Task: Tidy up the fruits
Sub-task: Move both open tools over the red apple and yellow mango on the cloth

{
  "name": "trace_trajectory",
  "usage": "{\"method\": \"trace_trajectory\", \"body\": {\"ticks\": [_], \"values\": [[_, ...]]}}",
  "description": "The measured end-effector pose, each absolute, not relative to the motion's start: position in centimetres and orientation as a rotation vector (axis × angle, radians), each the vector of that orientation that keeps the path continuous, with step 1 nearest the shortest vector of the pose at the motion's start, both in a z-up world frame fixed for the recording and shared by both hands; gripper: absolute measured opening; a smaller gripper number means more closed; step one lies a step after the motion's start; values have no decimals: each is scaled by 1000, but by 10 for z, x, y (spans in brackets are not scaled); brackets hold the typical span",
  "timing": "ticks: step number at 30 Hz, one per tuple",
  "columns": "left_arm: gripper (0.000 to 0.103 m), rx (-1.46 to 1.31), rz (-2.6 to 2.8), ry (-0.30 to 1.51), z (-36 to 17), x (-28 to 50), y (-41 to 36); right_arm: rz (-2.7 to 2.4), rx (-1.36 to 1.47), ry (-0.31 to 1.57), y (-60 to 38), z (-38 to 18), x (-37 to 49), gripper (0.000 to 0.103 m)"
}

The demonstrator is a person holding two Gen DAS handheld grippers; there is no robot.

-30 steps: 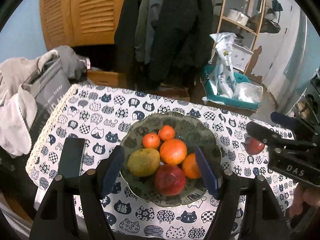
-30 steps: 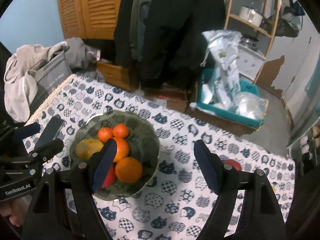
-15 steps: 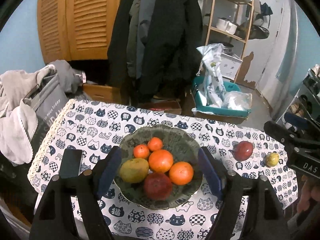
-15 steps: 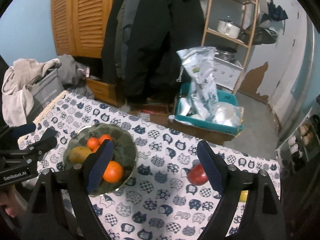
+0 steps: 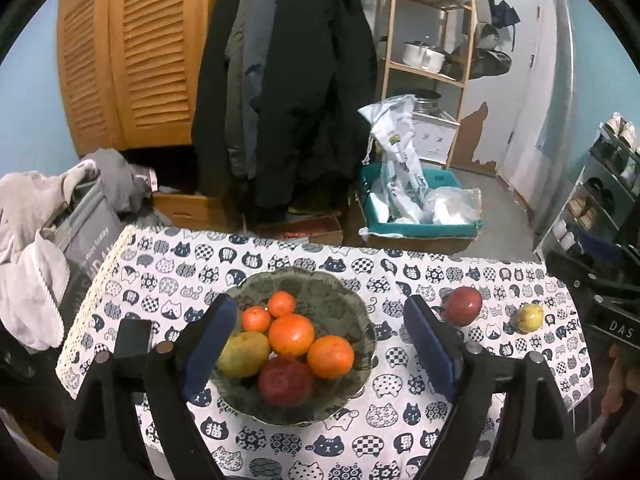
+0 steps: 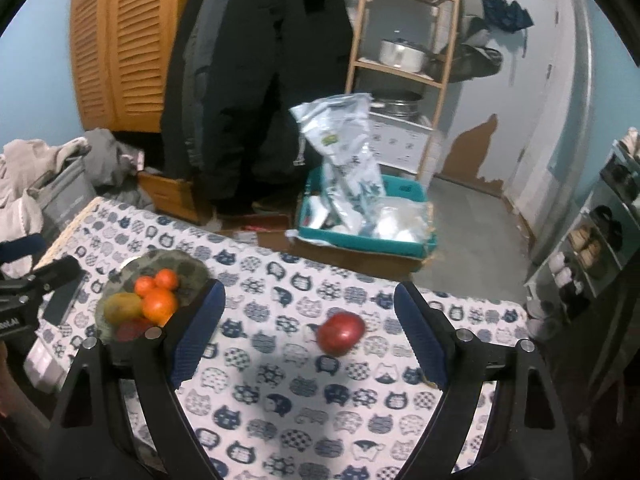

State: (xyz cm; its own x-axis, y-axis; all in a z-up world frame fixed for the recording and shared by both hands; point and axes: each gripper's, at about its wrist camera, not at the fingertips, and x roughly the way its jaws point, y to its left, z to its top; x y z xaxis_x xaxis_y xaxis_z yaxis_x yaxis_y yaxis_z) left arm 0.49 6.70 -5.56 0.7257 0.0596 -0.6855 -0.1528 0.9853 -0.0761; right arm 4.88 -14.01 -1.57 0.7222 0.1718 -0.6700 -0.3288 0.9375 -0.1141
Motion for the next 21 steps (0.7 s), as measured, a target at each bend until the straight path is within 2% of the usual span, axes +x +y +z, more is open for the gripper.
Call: {"method": "trace_trajectory", "body": {"ticks": [21], "values": [[87,-27,7,801,-57,34,-24,53,-151,744,-266,-26,52,86]]}}
